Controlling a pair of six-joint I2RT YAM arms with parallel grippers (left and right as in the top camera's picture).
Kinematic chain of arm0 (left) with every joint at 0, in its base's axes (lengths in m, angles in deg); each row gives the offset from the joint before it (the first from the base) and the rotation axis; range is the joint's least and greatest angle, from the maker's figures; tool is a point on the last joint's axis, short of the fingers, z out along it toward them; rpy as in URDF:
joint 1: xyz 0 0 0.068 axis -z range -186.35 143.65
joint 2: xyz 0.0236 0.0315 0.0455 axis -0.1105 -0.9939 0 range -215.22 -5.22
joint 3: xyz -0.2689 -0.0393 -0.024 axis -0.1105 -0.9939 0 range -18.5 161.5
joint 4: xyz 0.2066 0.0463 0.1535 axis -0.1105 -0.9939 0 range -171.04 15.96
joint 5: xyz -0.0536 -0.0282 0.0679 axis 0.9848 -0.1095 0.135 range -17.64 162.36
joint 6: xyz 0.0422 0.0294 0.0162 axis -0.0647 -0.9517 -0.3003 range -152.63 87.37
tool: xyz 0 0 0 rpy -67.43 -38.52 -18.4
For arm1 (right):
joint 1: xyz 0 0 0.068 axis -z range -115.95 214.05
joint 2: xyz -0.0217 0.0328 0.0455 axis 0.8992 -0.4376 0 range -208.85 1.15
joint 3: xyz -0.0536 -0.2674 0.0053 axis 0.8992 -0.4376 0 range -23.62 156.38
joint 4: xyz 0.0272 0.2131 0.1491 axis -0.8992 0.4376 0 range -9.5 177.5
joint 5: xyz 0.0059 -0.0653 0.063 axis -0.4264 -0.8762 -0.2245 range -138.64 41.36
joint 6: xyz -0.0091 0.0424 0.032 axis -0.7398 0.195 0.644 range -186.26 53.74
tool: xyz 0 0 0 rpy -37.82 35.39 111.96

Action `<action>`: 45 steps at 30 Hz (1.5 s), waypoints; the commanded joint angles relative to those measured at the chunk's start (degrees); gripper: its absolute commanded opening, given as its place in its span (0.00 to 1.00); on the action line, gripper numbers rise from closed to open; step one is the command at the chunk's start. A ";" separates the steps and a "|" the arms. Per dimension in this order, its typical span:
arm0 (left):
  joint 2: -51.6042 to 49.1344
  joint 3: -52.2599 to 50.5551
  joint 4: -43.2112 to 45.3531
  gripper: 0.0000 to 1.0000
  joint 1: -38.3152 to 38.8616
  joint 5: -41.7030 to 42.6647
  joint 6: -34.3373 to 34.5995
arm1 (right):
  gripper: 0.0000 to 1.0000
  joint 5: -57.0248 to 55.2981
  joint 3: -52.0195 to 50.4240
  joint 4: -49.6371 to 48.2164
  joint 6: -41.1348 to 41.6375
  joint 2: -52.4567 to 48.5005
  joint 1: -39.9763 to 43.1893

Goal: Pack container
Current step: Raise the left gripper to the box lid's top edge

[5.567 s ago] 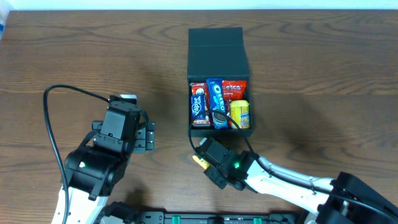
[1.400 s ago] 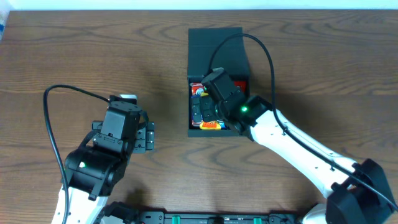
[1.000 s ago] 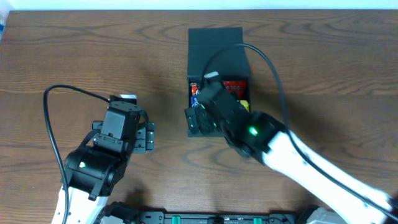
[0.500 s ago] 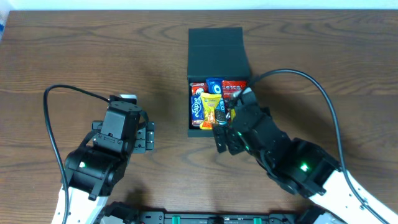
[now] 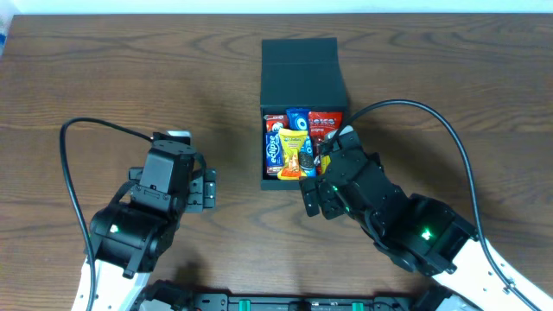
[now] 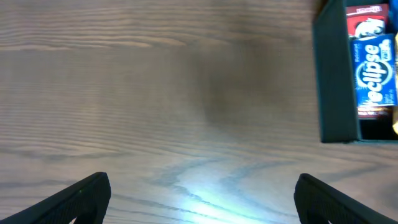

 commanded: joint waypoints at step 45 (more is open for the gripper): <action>-75.76 43.93 29.16 0.95 -21.24 65.99 10.49 | 0.99 -4.09 -0.35 1.46 0.92 0.26 0.13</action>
